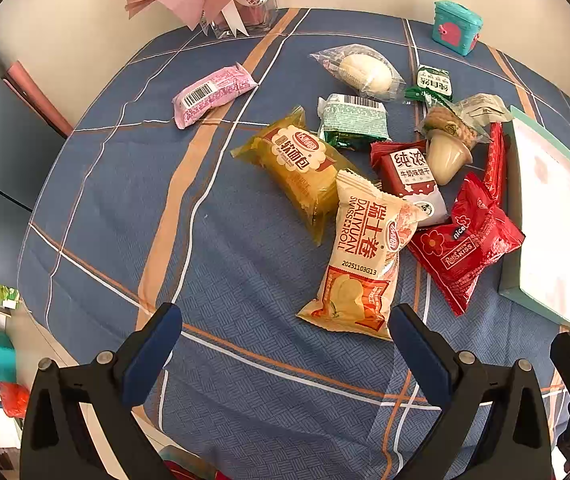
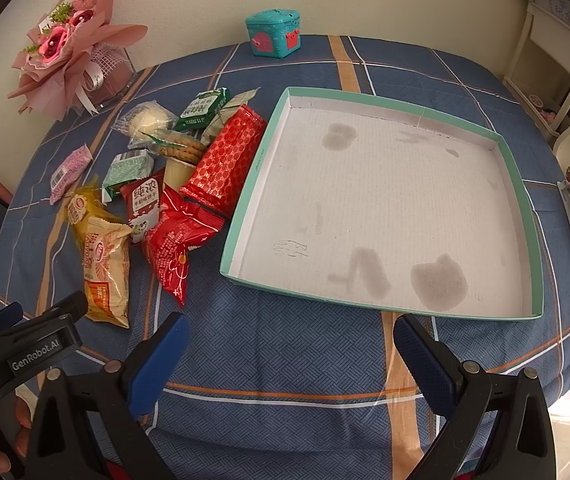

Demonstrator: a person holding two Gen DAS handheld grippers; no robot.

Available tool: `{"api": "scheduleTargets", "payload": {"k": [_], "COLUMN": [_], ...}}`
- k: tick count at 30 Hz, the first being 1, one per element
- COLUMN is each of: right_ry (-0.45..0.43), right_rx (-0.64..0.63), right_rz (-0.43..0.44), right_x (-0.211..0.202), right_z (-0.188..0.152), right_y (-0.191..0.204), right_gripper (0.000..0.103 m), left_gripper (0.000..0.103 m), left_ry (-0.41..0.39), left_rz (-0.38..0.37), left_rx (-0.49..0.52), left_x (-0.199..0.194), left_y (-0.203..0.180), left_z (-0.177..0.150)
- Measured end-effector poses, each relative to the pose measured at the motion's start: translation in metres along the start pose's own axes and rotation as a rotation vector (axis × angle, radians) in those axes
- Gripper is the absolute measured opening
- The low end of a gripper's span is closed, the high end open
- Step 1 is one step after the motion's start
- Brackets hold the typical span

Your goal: Organize snacks

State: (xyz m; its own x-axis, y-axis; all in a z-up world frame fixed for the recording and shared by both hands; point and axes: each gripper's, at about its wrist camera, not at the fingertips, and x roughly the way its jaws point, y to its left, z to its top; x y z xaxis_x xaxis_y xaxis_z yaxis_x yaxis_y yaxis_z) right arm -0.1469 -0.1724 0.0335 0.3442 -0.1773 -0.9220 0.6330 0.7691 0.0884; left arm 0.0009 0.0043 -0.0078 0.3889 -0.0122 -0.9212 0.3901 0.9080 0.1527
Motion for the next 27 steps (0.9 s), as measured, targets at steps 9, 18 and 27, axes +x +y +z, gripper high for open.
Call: {"api": "scheduleTargets", "payload": {"k": [9,18,27], "right_ry": [0.001,-0.022,-0.064], "right_rx": [-0.001,-0.028,-0.032], "right_rz": [0.002,0.038,0.129], "right_x": [0.000,-0.003,0.001], "right_z": [0.000,0.004,0.027], "right_y": [0.001,0.021,0.045], "right_gripper": [0.103,0.103,0.099], "left_gripper": [0.103,0.103,0.103], "left_ry": [-0.053,-0.119,-0.100], "left_rz": [-0.021,-0.099,-0.069], "left_rx": [-0.013,-0.081,-0.096], "left_x": [-0.001,-0.013,-0.008], "left_y": [0.001,0.014,0.023], "left_z": [0.000,0.000,0.013]}}
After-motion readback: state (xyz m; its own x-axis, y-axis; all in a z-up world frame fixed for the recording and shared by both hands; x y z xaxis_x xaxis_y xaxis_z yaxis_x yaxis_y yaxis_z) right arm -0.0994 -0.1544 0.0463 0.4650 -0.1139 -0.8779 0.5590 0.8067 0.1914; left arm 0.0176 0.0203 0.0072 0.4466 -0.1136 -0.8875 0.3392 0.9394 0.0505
